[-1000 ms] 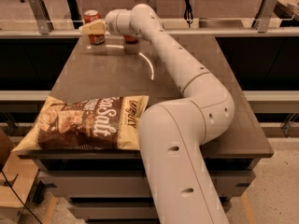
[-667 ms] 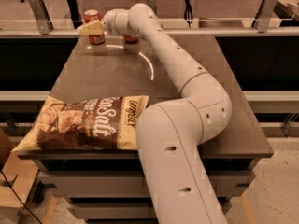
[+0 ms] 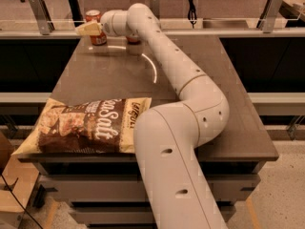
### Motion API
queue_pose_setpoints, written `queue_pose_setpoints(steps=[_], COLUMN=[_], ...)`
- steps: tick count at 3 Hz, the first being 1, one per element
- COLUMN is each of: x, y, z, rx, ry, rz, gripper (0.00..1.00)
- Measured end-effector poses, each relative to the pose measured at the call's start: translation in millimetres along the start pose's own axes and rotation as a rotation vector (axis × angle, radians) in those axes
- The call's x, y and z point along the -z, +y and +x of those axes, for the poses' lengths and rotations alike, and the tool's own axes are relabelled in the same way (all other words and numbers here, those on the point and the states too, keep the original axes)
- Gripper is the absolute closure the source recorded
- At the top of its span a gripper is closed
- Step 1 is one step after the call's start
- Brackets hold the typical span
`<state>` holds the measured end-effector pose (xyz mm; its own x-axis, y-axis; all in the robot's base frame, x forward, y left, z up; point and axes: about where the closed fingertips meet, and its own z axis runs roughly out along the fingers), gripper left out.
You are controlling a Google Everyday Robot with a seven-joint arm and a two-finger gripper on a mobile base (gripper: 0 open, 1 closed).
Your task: Move coke can near brown chip bag
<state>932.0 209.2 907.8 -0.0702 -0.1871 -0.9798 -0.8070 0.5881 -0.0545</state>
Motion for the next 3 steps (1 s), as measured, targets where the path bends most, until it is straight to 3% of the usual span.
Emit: queue_pose_setpoints(steps=[2, 3], x=[-1, 11], y=[-1, -4], z=[0, -13], rx=[-0.016, -0.011], ry=[-0.005, -0.021], rz=[0.002, -0.003], gripper=[0.64, 0.87])
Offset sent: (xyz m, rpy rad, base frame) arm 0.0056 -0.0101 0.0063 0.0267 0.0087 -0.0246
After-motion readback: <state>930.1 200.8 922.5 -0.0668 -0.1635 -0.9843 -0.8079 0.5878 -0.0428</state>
